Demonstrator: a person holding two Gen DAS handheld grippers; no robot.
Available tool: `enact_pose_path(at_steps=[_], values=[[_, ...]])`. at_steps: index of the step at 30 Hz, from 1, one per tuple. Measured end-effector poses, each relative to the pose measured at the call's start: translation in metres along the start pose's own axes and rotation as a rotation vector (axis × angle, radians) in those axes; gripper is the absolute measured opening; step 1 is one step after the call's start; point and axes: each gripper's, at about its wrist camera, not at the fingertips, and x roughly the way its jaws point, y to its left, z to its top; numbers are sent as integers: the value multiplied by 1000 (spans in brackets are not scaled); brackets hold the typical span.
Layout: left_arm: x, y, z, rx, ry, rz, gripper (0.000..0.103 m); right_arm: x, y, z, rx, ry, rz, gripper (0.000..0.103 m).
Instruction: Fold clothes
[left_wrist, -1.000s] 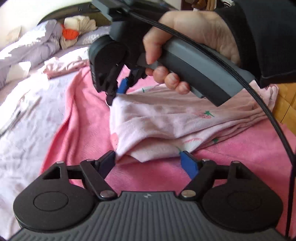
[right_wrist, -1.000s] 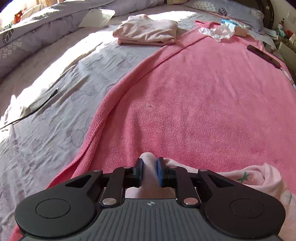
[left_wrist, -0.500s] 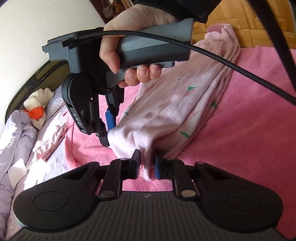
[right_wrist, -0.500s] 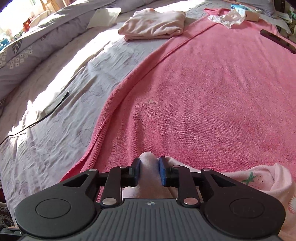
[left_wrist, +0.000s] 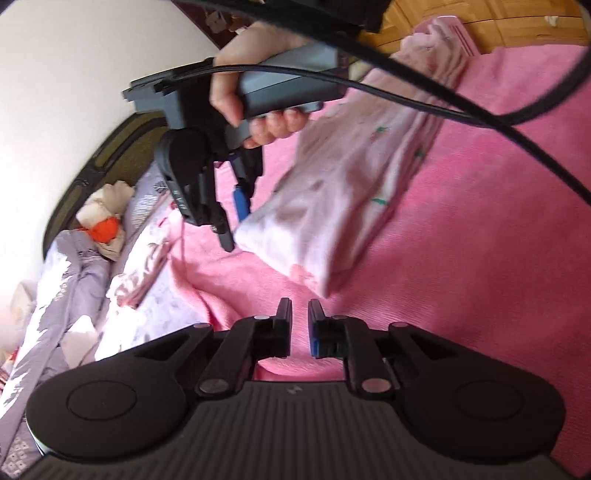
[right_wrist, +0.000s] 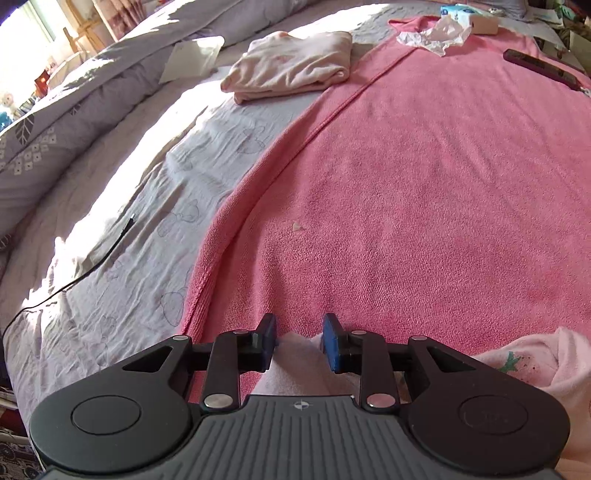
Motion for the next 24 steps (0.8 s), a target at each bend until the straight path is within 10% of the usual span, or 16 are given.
enact_pose_path(at_steps=[3, 5, 9, 14, 16, 24], values=[[7, 0, 9, 1, -27, -26, 56, -15, -2, -2, -21, -6, 4, 31], [8, -7, 8, 32, -30, -41, 57, -22, -1, -6, -49, 9, -7, 34], [14, -14, 10, 11, -3, -61, 38, -23, 5, -15, -97, 40, -22, 35], [17, -14, 13, -21, 7, -44, 37, -16, 14, -22, -130, 48, -37, 37], [23, -9, 16, -75, 18, -58, 12, -11, 20, -23, -148, 38, -72, 37], [-1, -5, 16, -161, 17, -55, 4, -4, 35, -26, -184, -24, -188, 18]])
